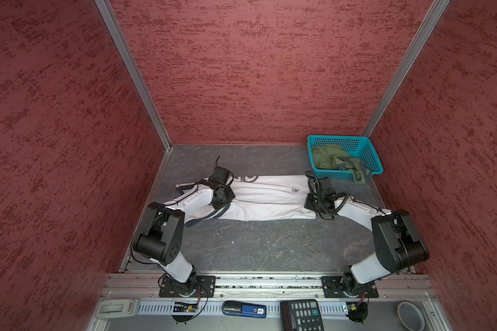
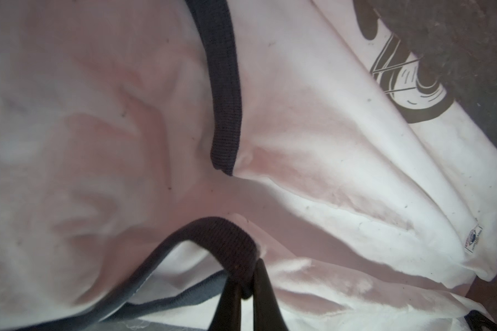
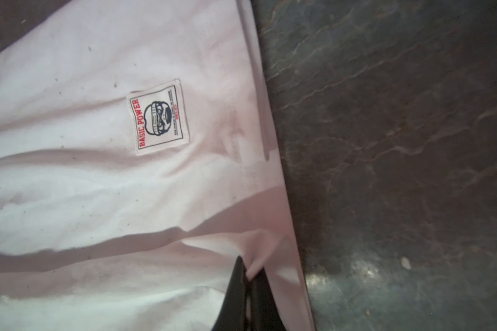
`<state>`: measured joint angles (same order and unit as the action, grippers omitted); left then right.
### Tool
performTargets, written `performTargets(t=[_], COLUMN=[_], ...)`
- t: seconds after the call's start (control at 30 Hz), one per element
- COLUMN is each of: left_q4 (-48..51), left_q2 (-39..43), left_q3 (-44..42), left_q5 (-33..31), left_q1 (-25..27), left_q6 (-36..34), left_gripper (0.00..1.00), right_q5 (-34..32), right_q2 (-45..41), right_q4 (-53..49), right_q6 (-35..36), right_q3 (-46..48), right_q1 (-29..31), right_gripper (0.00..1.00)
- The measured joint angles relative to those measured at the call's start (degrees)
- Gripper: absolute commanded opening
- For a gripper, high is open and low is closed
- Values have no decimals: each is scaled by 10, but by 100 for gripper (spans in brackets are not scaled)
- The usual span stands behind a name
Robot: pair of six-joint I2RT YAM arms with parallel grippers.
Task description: Fold and stack the tank tops
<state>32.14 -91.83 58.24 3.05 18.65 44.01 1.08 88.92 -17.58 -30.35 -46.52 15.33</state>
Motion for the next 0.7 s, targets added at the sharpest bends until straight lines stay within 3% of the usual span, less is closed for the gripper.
performTargets(t=[0.27, 0.4, 0.6, 0.7], left_q4=[17, 25, 31, 39], left_q2=[9, -28, -104, -123], left_q3=[23, 58, 94, 100], left_q5=[-1, 0, 0, -4], left_q1=[-17, -23, -29, -32], left_q6=[-12, -20, -29, -30], left_gripper=[3, 10, 25, 39], right_q5=[-22, -29, -39, -45], right_q2=[1, 15, 73, 99], right_q4=[-11, -10, -5, -7], right_q6=[14, 20, 28, 33], right_q3=[-36, -61, -96, -102], right_q1=[0, 0, 0, -1], right_gripper=[0, 3, 18, 33])
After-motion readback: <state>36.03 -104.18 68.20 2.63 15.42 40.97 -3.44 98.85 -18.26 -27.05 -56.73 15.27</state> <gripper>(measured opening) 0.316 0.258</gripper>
